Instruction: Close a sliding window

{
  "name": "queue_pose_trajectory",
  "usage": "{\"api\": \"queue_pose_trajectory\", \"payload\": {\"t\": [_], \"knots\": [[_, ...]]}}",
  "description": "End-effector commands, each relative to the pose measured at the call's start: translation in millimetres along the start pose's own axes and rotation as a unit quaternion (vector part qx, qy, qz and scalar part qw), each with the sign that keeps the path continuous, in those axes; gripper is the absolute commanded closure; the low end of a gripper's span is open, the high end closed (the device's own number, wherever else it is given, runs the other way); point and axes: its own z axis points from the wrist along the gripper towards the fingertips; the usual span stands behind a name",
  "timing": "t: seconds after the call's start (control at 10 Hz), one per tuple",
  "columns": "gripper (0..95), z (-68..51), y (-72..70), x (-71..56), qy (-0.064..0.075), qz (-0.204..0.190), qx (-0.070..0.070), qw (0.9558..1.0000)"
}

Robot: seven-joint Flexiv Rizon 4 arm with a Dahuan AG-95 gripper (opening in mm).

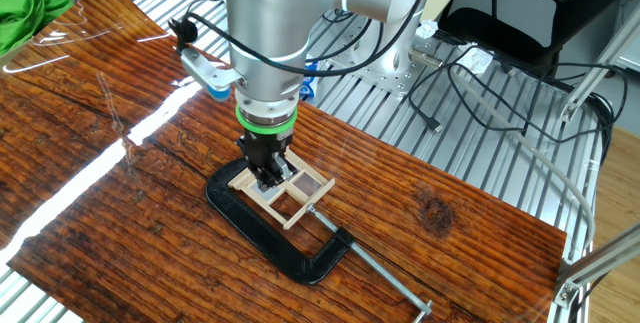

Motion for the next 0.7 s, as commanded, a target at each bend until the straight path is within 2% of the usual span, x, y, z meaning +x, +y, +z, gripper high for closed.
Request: {"api": "queue_pose_trajectory", "payload": {"t": [0.1,0.5,0.7], "knots": [[95.0,0.9,-1.1,-0.9,0.000,-0.003,-0.003,1.0000],[95.0,9.1,-5.1,3.7,0.003,-0.012,-0.005,0.9999],[95.0,13.6,-6.8,7.7,0.010,-0.021,-0.005,0.9997]]}}
